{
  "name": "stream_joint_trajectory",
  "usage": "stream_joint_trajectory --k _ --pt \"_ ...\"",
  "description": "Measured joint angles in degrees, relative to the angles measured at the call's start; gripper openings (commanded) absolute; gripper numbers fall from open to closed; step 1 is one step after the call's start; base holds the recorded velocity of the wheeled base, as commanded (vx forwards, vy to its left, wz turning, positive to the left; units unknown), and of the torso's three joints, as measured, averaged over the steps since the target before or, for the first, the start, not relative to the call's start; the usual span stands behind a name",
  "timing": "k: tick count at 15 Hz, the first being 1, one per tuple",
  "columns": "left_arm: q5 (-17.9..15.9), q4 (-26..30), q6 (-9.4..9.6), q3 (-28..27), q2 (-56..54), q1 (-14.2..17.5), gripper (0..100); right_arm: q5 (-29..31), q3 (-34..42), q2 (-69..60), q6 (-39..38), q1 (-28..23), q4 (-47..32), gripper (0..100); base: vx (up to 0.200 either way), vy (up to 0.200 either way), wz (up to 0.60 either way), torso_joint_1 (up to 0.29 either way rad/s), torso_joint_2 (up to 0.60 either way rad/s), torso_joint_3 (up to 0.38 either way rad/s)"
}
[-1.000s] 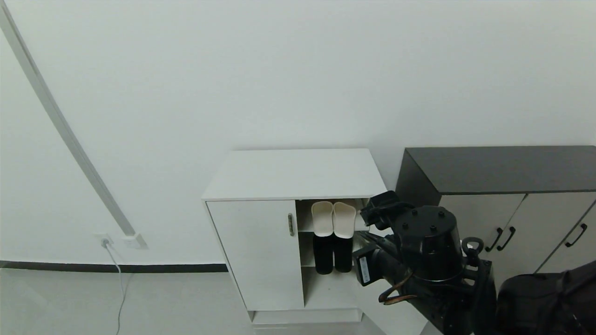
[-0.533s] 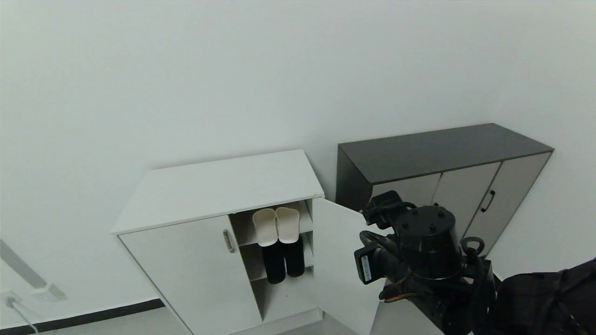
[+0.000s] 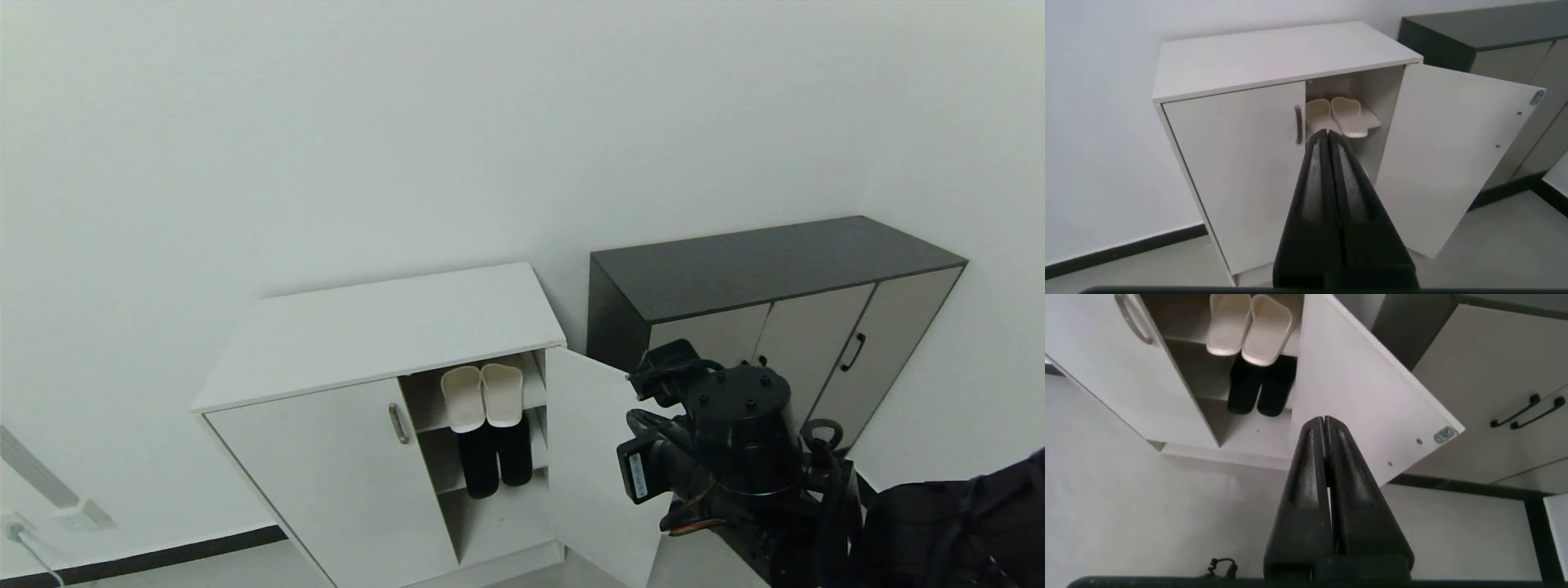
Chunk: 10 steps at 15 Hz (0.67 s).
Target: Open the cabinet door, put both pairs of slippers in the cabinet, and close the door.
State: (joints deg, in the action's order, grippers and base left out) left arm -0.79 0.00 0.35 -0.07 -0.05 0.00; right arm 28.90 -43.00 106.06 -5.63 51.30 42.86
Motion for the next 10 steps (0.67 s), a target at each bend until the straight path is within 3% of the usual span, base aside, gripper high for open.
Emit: stream_joint_trajectory --k 2,10 --pt "0.0 0.0 -0.02 0.0 0.0 0.0 0 0.0 0.0 0.0 0.0 -0.1 0.0 0 -0.2 0.0 0.0 0.007 0.01 -0.005" --pt "0.0 0.0 0.0 0.0 0.0 0.0 0 -0.1 -0.4 0.3 0.1 -2.1 0.0 0 0.0 0.0 0.0 0.0 0.0 0.0"
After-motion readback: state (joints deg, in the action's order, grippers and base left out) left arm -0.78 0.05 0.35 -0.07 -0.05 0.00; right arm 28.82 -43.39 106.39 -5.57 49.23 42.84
